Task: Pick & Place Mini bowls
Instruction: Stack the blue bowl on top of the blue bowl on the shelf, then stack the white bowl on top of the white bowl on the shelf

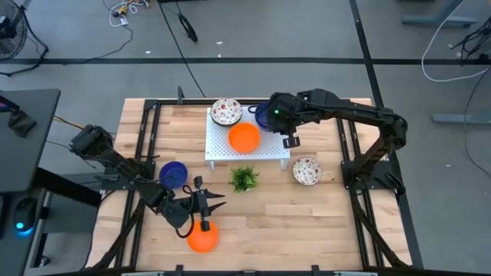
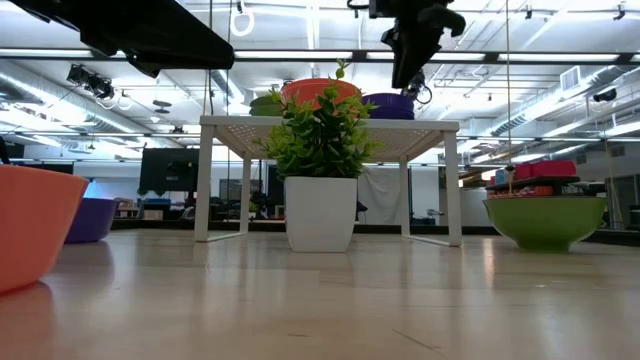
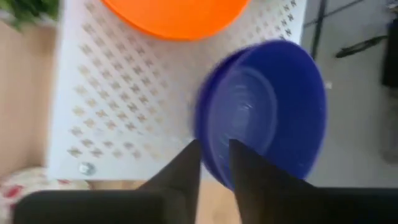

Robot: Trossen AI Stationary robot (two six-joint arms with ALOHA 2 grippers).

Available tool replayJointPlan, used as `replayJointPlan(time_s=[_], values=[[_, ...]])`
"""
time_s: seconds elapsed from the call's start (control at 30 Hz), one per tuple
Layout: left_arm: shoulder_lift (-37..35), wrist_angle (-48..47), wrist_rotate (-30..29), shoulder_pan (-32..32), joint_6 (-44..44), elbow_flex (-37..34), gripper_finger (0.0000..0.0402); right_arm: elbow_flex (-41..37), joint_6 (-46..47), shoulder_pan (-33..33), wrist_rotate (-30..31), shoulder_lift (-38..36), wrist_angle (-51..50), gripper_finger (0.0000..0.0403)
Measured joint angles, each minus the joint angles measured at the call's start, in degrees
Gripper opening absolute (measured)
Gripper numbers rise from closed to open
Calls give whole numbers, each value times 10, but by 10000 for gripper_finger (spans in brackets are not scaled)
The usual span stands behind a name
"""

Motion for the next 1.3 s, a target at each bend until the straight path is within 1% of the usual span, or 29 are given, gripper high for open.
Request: replayJointPlan(time_s=[0.1,0.17,0.3,0.53,0.7,0.8,0.93,1.0,1.07,1.13,1.2,1.3], values=[[0,0,0,0,0,0,103,0,21,-12,-27,-1,1,30],[0,0,0,0,0,0,103,0,30,-23,-27,4,2,8],[0,0,0,0,0,0,103,0,45,-39,-28,17,2,18],[0,0,0,0,0,0,103,0,44,-40,-41,18,4,4],[0,0,0,0,0,0,103,0,45,-33,-40,16,4,13],[0,0,0,0,0,0,103,0,68,-19,-40,1,5,7],[0,0,0,0,0,0,103,0,147,29,-38,-32,-8,4],[0,0,0,0,0,0,103,-4,183,70,-38,-46,-14,4],[0,0,1,0,0,0,103,-28,209,117,-40,-67,-5,2],[0,0,7,0,-1,0,103,-74,231,166,-41,-93,13,2],[0,0,13,0,-4,0,103,-135,264,212,-42,-120,26,2],[0,0,21,0,-11,0,103,-233,360,272,-42,-167,57,3]])
